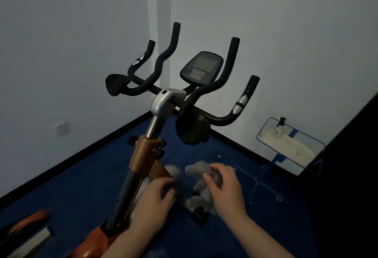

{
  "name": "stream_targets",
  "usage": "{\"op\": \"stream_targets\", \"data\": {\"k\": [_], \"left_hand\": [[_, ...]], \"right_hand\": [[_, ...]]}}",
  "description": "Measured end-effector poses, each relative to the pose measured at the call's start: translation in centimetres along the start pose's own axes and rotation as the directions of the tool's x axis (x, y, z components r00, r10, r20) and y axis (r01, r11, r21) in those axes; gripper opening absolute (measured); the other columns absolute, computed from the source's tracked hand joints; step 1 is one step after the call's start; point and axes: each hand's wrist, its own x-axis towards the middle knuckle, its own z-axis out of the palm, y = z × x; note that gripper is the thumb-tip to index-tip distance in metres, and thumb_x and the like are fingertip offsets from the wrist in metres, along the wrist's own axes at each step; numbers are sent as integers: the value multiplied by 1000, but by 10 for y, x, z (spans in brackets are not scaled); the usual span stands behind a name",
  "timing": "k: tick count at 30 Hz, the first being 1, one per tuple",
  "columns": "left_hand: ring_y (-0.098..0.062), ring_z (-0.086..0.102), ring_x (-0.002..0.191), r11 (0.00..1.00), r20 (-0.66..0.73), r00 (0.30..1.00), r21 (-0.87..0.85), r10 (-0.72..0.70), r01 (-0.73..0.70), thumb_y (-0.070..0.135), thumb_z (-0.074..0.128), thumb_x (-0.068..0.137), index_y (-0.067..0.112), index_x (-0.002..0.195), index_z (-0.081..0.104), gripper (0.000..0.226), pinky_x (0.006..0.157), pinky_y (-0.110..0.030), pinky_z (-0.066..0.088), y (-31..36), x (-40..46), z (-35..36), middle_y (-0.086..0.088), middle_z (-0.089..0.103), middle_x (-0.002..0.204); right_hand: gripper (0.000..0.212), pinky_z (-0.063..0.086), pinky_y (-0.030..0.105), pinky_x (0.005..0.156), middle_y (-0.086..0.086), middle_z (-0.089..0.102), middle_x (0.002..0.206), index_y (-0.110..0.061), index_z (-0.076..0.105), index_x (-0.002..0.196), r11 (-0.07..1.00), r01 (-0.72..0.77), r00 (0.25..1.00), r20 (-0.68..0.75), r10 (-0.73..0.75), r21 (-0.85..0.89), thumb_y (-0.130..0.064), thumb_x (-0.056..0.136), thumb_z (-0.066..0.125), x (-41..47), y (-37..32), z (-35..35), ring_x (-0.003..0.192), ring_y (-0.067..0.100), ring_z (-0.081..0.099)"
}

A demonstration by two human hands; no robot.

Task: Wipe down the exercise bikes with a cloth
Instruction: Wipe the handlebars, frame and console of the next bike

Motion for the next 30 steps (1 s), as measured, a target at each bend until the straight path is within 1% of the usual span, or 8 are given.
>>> {"op": "stream_targets", "data": {"k": [4,6,9,12,17,22,25,30], "left_hand": [[12,57,94,965,-218,975,-262,-44,-15,18,59,92,35,108,63,24,72,-10,42,40,45,-5,18,62,103],[0,62,91,922,-311,948,-384,-67,-60,14,58,93,28,108,65,22,75,-20,50,61,70,-5,13,64,98],[-7,63,90,870,-383,915,-487,-130,-80,14,54,95,25,108,65,21,74,-24,50,87,106,-1,7,66,98],[4,63,85,842,-398,908,-528,-132,-108,11,51,96,27,101,65,22,67,-11,48,95,122,6,11,68,92],[7,64,84,827,-383,922,-535,-55,-173,8,50,97,28,97,66,25,68,-4,47,85,125,10,22,69,90],[6,65,74,803,-317,948,-555,38,-218,4,52,95,22,95,67,23,64,-7,48,74,133,-2,19,70,80],[1,66,76,786,-241,970,-591,40,-180,6,53,95,21,92,68,22,68,-12,51,65,136,-5,12,71,81],[-8,67,78,765,-202,977,-617,73,-185,6,53,95,12,96,68,17,69,-17,53,57,142,-5,2,72,83]], "right_hand": [[21,44,5,72,-19,48,106,-44,53,100,964,255,960,-142,-243,73,-32,88,64,65,-31,-33,94,-7,53],[24,46,7,72,-20,45,108,-42,53,105,923,384,917,-119,-381,4,-33,86,64,100,-47,-39,94,-4,54],[24,50,22,72,-11,46,109,-31,60,107,840,505,861,44,-507,-199,-30,84,67,150,-65,-27,92,7,53],[18,48,37,73,-1,55,99,-18,65,99,715,600,798,207,-566,-358,-28,85,67,167,-68,-2,90,18,51],[21,42,29,68,-6,57,89,-22,59,83,534,790,612,444,-654,-302,-43,84,63,158,-41,-11,83,13,48],[17,45,29,67,-6,56,90,-22,62,86,715,604,793,352,-497,-352,-32,79,73,166,-72,7,85,13,50],[20,38,23,60,-9,57,85,-26,61,82,645,613,790,370,-489,-456,-35,74,77,140,-62,7,78,11,53],[16,46,29,65,-4,57,92,-20,61,89,722,547,837,291,-463,-424,-32,82,71,155,-78,12,84,14,54]]}}
